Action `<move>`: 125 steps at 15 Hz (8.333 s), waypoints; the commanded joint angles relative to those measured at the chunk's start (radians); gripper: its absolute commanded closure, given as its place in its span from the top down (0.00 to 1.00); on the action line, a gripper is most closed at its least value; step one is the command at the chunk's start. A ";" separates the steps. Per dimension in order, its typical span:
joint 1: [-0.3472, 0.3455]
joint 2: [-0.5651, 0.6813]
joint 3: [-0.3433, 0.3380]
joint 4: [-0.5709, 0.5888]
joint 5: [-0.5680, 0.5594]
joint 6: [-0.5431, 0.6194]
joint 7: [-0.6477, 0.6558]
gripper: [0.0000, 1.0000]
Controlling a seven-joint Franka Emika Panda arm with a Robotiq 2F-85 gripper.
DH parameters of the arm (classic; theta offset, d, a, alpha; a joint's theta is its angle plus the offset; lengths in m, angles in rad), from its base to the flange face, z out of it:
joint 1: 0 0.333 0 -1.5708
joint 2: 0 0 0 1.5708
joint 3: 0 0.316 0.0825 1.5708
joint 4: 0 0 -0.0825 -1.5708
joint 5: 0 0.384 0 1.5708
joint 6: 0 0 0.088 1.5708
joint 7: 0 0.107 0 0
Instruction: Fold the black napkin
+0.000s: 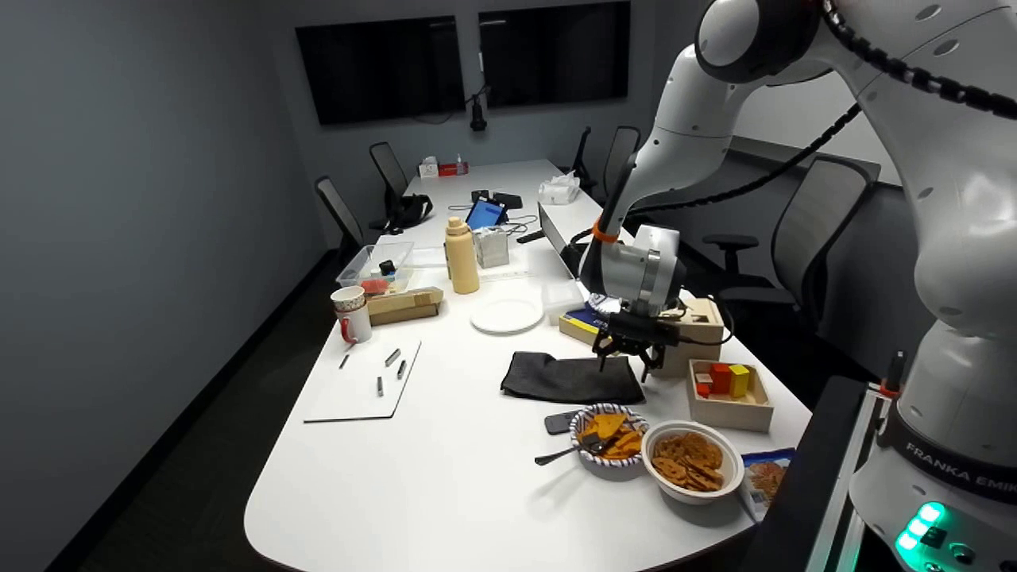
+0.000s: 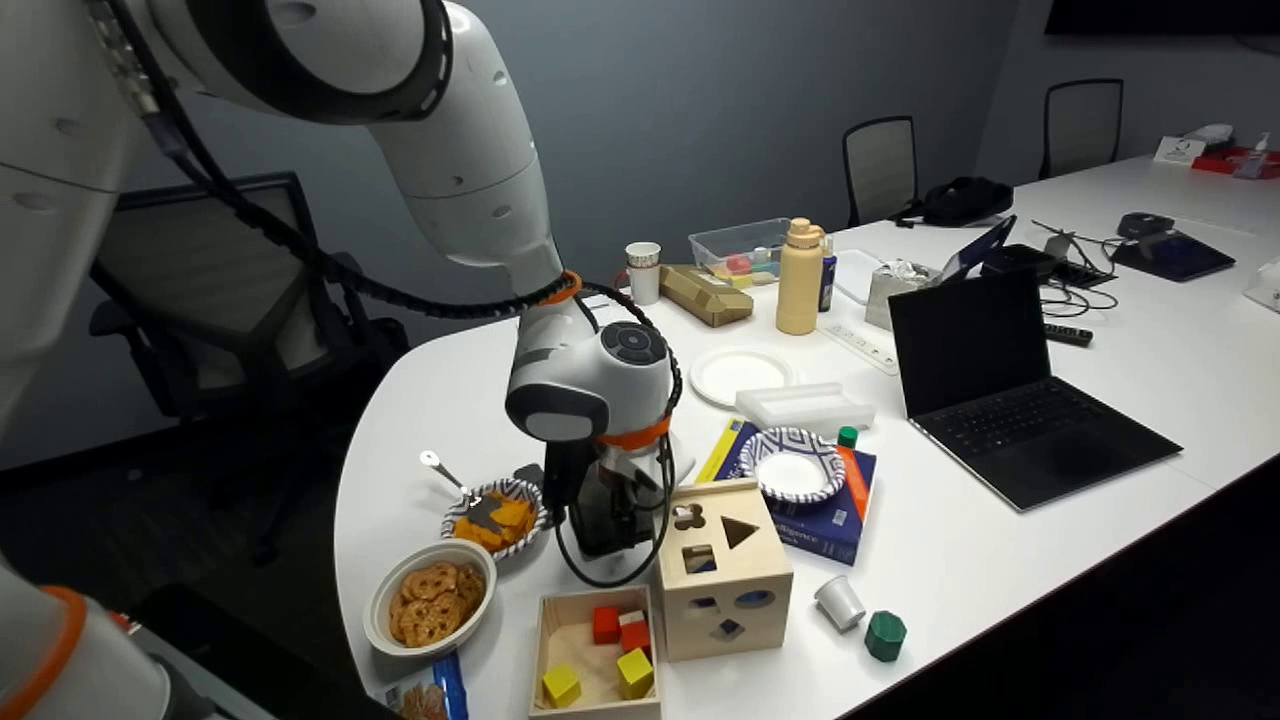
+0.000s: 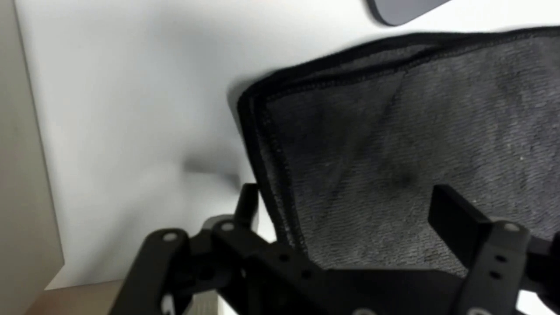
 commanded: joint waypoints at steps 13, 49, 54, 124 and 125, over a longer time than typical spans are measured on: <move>-0.006 0.082 0.004 0.077 -0.007 0.011 -0.014 0.19; 0.456 0.016 -0.299 0.281 -0.839 -0.407 0.642 0.03; 0.429 0.048 -0.267 0.341 -0.833 -0.413 0.605 0.03; 0.218 0.126 -0.130 0.377 -0.498 -0.324 0.216 1.00; 0.218 0.131 -0.126 0.376 -0.498 -0.317 0.217 1.00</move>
